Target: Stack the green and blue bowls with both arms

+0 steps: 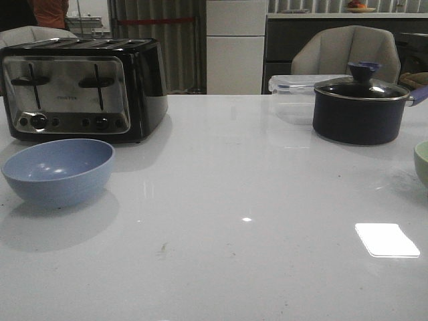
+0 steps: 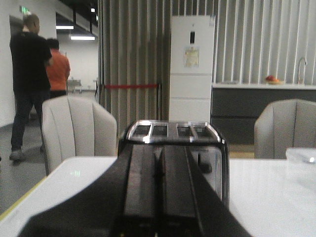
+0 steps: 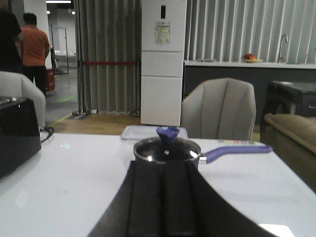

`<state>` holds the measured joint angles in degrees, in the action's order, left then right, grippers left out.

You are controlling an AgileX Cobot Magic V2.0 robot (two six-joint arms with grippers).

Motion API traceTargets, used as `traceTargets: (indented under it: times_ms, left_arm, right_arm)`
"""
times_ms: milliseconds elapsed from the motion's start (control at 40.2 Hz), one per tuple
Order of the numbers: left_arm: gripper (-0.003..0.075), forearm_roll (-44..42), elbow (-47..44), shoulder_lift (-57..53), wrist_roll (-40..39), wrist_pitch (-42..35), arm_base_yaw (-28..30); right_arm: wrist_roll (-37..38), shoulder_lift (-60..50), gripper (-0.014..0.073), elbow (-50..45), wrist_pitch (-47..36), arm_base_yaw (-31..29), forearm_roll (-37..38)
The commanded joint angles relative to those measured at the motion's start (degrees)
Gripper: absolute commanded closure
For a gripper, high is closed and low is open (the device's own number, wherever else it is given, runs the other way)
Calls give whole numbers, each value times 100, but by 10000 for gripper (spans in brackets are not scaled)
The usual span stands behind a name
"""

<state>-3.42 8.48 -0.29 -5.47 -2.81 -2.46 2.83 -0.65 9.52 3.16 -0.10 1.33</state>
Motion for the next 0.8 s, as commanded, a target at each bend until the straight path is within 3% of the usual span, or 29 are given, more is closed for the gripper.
traceTargets:
  times_ms: [0, 373, 771]
  left_arm:
    - [621, 32, 723, 59, -45, -263, -26]
    - [621, 32, 2955, 1433, -45, 2453, -26]
    - [621, 32, 3078, 2473, -45, 3813, -26]
  right_arm:
    - [-7, 220, 548, 770, 11, -31, 51]
    - [-7, 1848, 548, 2753, 2051, -31, 51]
    - [-7, 3178, 548, 2798, 3437, -31, 51]
